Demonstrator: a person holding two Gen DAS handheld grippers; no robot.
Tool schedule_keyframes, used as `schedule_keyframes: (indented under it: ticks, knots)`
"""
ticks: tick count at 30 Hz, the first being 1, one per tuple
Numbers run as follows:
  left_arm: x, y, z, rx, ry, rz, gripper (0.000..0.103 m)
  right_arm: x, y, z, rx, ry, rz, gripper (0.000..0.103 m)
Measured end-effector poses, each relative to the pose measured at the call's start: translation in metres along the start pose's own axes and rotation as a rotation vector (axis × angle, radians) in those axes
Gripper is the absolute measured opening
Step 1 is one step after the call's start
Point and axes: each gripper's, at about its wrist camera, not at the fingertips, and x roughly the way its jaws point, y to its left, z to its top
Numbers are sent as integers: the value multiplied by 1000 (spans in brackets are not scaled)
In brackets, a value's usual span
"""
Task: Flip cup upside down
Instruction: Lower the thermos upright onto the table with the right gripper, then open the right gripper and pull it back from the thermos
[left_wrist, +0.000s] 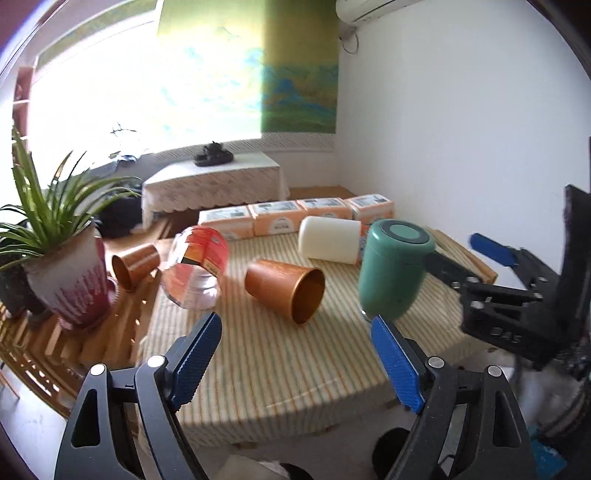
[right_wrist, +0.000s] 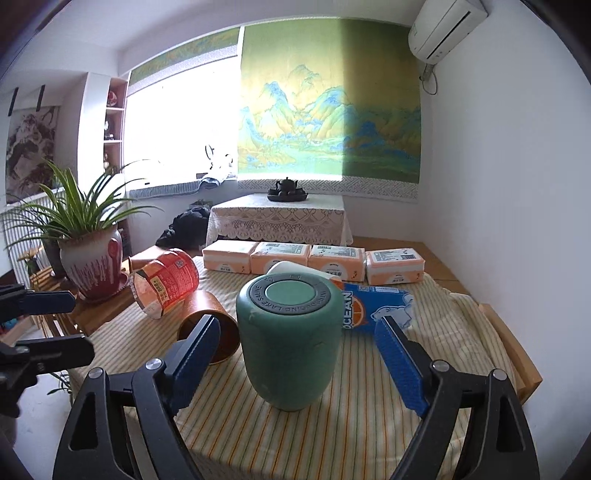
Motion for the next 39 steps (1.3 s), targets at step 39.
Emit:
schedule_keyframes:
  ticks: [39]
  knots:
    - [-35, -36, -15, -59, -174, 159, 100, -74, -37, -20, 88, -82, -155, 93]
